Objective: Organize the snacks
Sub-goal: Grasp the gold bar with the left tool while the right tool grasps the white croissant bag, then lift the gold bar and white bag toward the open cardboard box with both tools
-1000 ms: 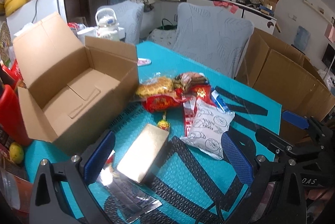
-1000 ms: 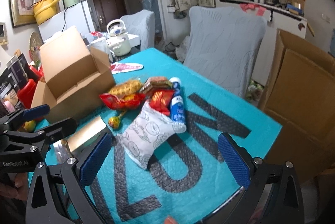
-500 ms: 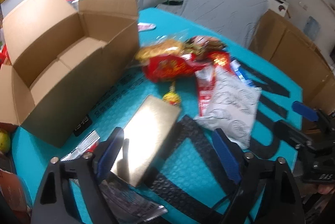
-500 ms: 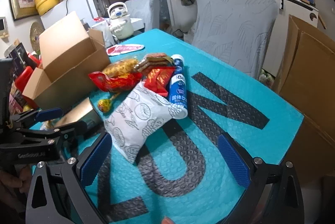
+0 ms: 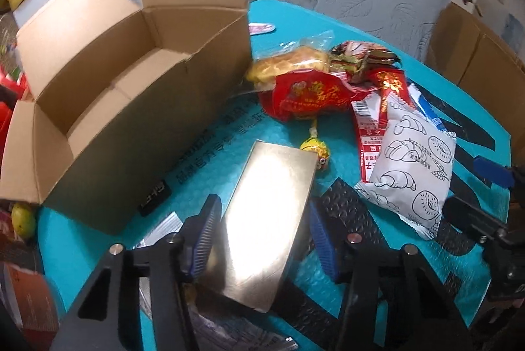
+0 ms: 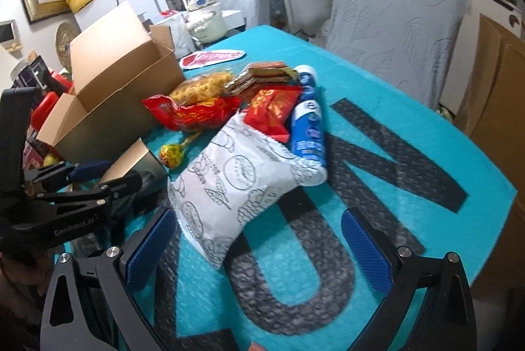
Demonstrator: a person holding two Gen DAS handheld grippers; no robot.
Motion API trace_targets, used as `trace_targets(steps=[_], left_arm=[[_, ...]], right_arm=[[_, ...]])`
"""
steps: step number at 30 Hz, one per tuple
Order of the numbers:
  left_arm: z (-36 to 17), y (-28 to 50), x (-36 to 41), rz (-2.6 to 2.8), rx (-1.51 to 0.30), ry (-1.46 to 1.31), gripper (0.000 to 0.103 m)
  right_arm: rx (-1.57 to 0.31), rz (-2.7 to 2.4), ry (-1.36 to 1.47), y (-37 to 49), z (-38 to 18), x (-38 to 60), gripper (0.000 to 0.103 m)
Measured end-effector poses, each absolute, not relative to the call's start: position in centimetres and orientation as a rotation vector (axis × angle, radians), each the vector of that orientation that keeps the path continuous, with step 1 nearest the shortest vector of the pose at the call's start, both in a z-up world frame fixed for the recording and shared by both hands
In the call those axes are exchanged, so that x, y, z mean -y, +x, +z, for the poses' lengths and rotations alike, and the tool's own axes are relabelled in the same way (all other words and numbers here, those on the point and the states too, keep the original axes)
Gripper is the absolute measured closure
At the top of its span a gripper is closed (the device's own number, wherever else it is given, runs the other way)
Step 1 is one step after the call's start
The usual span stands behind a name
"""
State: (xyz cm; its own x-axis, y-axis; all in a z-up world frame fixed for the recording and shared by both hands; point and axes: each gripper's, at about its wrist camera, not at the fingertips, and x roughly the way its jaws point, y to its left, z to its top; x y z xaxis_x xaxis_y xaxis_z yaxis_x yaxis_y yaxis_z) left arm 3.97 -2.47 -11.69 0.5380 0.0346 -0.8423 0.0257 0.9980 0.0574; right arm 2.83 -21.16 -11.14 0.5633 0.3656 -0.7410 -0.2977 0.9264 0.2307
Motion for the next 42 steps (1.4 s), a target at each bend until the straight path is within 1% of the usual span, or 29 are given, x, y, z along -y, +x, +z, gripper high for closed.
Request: trace_targets(steps=[4, 8, 13, 14, 16, 17, 18, 20, 23, 27, 38, 42], left_arm=[[-11.4, 3.7, 2.0, 0.018, -1.049, -0.027, 0.057], [-11.8, 3.5, 1.4, 0.015, -1.074, -0.075, 0.057], [-12.9, 3.9, 1.3, 0.049, -1.084, -0.046, 0.057], [-13.0, 3.9, 1.2, 0.047, -1.08, -0.048, 0.057], [-13.5, 3.9, 1.0, 0.042, -1.083, -0.064, 0.057], [-13.7, 3.9, 0.9, 0.039, -1.081, -0.069, 0.057], [-13.9, 3.9, 0.9, 0.04, -1.076, -0.068, 0.059], [-13.7, 3.5, 0.9, 0.033, -1.072, -0.067, 0.059], [-13.6, 3.1, 1.1, 0.01, -1.08, -0.078, 0.059], [-13.0, 2.2, 1.7, -0.003, -1.07, -0.068, 0.059], [-13.3, -1.5, 3.7, -0.085, -1.124, -0.077, 0.059], [-13.6, -1.2, 3.9, -0.079, -1.119, -0.051, 0.059]], right_arm=[[-0.907, 0.408, 0.122, 3.8, -11.4, 20.7, 0.001], [-0.915, 0.432, 0.146, 4.6, -11.6, 20.1, 0.001], [-0.911, 0.426, 0.128, 5.4, -11.6, 19.0, 0.002], [-0.911, 0.421, 0.13, 5.7, -11.8, 18.8, 0.003], [-0.931, 0.411, 0.125, 6.0, -12.2, 18.7, 0.013], [-0.943, 0.41, 0.122, 6.1, -12.5, 18.6, 0.021], [-0.95, 0.427, 0.136, 6.1, -12.7, 18.7, 0.024], [-0.944, 0.438, 0.131, 5.8, -12.5, 18.9, 0.029], [-0.961, 0.482, 0.166, 5.4, -12.5, 19.2, 0.046], [-0.956, 0.494, 0.124, 4.2, -12.1, 19.4, 0.049], [-1.018, 0.562, 0.06, 0.4, -11.6, 20.8, 0.049], [-1.016, 0.565, 0.036, -0.2, -11.5, 20.7, 0.049]])
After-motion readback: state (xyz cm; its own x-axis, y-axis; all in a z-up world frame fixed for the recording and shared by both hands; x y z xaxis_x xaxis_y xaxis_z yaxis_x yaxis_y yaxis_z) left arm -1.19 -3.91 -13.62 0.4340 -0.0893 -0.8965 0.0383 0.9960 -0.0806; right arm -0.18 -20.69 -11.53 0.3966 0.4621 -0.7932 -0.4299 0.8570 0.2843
